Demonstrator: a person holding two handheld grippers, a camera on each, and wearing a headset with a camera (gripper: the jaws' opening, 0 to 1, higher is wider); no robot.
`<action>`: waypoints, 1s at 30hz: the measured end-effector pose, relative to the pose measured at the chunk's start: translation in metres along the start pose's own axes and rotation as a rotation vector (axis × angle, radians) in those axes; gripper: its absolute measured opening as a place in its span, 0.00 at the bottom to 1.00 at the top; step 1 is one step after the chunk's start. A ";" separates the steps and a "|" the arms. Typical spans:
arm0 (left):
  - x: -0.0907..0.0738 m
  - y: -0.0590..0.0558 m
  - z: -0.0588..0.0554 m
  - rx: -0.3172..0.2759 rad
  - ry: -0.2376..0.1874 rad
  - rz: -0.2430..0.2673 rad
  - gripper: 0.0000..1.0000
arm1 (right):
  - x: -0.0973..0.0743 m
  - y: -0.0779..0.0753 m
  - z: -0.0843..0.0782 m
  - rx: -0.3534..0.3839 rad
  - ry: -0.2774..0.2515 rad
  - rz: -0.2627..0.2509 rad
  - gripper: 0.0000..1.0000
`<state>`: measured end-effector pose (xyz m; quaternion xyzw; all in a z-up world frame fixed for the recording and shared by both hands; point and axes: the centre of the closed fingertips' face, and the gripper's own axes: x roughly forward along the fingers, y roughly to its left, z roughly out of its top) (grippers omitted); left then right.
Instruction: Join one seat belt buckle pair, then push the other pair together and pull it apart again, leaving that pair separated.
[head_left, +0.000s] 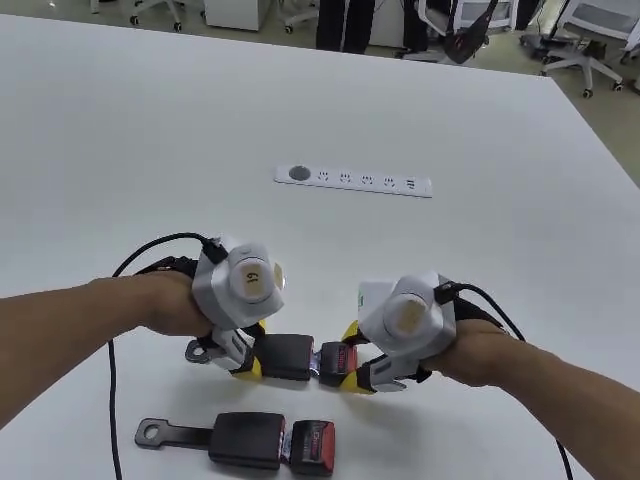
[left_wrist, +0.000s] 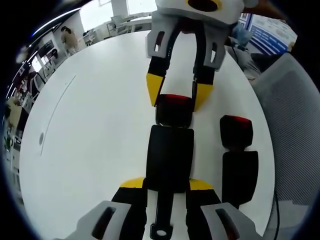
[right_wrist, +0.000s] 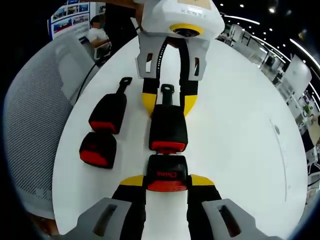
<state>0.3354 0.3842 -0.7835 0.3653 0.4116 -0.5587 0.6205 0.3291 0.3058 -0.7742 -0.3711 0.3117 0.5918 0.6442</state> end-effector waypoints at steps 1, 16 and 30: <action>0.000 0.000 0.000 0.001 0.004 0.000 0.29 | 0.000 -0.001 -0.001 0.000 0.005 0.000 0.25; 0.000 -0.001 0.000 -0.009 0.007 0.011 0.29 | -0.002 -0.004 -0.001 -0.011 0.015 0.000 0.26; -0.001 -0.001 0.001 -0.011 0.031 0.006 0.30 | -0.006 -0.002 -0.003 -0.010 0.010 0.014 0.27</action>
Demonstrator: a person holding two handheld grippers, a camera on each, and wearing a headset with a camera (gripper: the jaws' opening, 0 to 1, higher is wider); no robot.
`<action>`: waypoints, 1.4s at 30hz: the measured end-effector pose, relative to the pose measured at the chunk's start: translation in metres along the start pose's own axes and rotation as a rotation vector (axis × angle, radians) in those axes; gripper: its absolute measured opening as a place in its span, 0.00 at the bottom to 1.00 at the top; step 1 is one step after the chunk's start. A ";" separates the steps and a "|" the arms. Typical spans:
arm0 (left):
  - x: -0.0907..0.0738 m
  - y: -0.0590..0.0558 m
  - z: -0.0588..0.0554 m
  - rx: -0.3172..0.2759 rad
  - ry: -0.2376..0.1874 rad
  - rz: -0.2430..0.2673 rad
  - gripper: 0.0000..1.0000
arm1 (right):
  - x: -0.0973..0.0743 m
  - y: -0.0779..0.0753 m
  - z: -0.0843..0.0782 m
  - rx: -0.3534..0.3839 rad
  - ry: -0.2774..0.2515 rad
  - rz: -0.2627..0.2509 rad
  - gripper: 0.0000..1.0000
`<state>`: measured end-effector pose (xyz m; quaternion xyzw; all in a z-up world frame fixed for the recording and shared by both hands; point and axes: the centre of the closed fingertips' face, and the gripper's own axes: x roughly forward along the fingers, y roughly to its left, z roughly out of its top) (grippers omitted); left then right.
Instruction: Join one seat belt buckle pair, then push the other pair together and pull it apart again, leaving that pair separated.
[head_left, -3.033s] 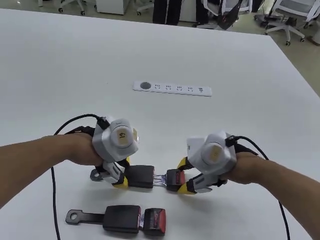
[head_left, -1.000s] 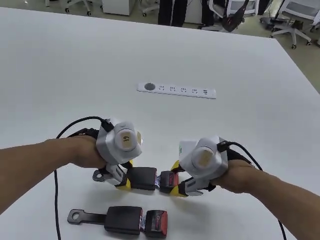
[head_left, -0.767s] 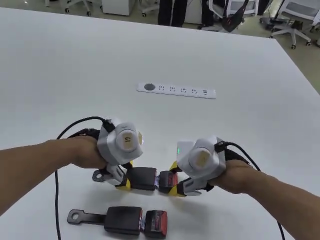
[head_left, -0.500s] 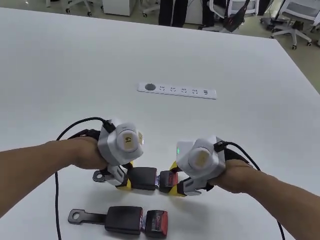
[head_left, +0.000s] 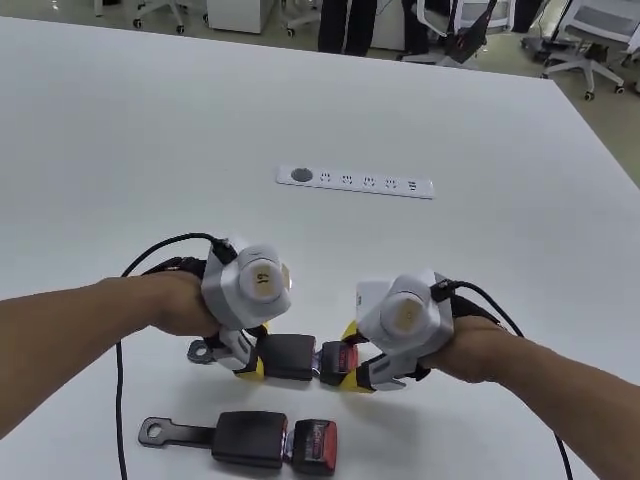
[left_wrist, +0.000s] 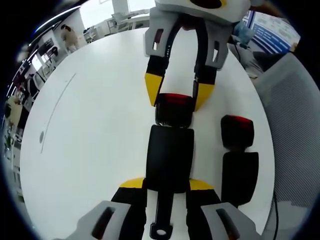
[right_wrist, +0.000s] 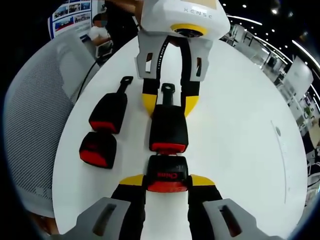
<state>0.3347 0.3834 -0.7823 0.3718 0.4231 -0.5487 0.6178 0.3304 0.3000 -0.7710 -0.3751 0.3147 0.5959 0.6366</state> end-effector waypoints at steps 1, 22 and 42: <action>0.000 0.000 0.000 0.002 0.004 -0.001 0.30 | 0.000 0.000 -0.001 -0.002 0.004 0.000 0.27; 0.000 -0.001 -0.001 0.006 0.057 -0.009 0.31 | -0.004 -0.002 -0.014 -0.004 0.024 0.002 0.29; 0.001 0.000 -0.003 0.005 0.061 -0.008 0.31 | -0.021 0.000 -0.042 0.014 0.061 0.003 0.29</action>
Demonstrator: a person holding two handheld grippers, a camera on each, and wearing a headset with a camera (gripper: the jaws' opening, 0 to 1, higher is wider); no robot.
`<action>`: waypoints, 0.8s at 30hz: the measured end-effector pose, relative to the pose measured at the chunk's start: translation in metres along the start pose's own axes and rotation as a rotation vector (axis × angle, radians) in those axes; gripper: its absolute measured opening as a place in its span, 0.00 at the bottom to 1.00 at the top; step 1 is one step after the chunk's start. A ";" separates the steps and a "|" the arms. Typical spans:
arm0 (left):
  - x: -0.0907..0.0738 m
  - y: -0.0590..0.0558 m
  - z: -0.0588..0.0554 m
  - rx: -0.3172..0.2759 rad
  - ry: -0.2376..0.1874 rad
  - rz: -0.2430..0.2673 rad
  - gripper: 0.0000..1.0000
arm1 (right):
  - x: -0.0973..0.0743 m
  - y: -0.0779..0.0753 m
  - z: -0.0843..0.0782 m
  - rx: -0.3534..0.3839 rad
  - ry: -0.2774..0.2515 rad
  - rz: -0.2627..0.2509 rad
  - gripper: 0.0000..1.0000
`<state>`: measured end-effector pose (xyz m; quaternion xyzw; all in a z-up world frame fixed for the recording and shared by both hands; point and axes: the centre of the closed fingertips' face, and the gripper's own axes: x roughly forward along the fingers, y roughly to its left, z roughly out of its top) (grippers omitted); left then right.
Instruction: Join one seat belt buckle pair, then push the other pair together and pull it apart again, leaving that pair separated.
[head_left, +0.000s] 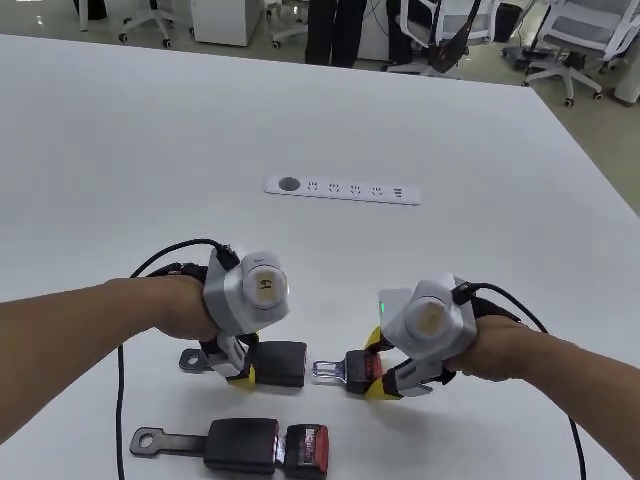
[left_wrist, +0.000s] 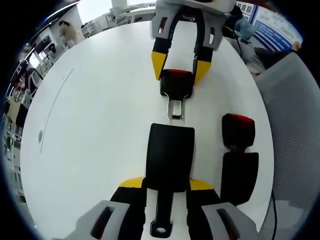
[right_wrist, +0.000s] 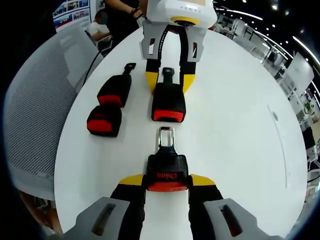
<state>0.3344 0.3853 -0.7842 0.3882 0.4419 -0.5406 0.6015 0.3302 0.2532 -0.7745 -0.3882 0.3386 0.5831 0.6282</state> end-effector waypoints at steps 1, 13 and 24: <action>0.000 0.000 0.000 0.000 0.001 0.000 0.31 | -0.001 0.000 -0.002 0.002 0.000 0.000 0.29; -0.001 -0.002 0.001 -0.003 0.008 0.001 0.31 | -0.008 -0.001 -0.022 0.007 0.018 0.003 0.29; -0.002 -0.002 0.002 -0.007 0.006 0.002 0.32 | -0.014 0.000 -0.033 0.007 0.034 0.003 0.30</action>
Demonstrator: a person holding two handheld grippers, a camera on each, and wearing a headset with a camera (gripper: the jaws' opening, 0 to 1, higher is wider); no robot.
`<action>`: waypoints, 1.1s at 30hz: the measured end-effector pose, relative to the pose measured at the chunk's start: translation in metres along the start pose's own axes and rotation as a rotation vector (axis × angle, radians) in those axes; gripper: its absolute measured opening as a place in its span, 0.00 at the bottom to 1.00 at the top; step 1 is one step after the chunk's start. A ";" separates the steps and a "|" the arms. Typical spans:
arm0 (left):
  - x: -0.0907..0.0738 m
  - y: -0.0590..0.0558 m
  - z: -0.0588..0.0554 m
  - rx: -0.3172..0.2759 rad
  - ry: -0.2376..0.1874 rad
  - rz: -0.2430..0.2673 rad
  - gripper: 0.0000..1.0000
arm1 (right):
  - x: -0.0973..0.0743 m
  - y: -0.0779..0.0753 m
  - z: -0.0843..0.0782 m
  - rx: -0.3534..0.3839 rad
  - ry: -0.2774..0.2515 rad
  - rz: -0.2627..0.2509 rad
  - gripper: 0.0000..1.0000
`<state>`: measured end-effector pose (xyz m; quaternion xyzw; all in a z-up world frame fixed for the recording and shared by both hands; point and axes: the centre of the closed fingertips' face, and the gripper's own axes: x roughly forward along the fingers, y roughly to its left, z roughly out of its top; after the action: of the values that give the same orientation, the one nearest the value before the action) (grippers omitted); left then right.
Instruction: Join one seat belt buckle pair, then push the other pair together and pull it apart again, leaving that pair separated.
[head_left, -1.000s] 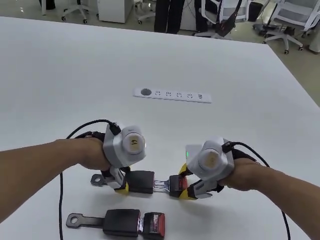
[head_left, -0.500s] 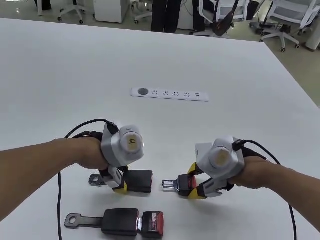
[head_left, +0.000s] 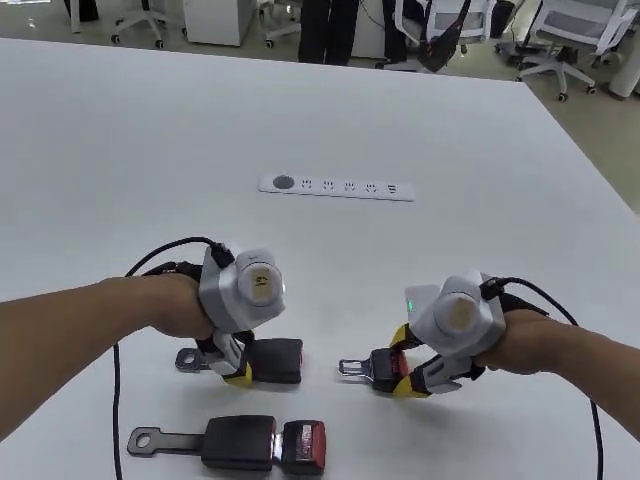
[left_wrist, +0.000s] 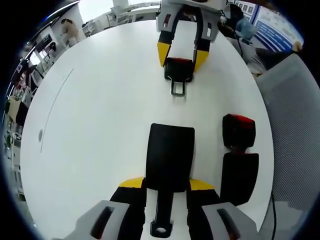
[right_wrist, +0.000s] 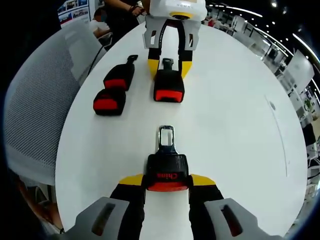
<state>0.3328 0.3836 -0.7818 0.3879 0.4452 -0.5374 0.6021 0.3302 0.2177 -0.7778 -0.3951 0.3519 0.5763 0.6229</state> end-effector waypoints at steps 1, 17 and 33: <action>0.000 0.000 0.000 0.003 0.000 0.000 0.32 | -0.001 0.000 -0.002 -0.003 0.005 -0.001 0.30; 0.001 0.003 0.000 0.035 -0.035 0.011 0.35 | -0.003 -0.002 -0.002 -0.007 0.008 -0.033 0.38; -0.012 0.000 -0.018 -0.051 -0.082 0.006 0.46 | -0.018 -0.003 -0.007 0.052 -0.011 -0.064 0.52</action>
<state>0.3303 0.4039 -0.7761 0.3515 0.4324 -0.5394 0.6312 0.3322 0.2035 -0.7643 -0.3867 0.3507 0.5487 0.6530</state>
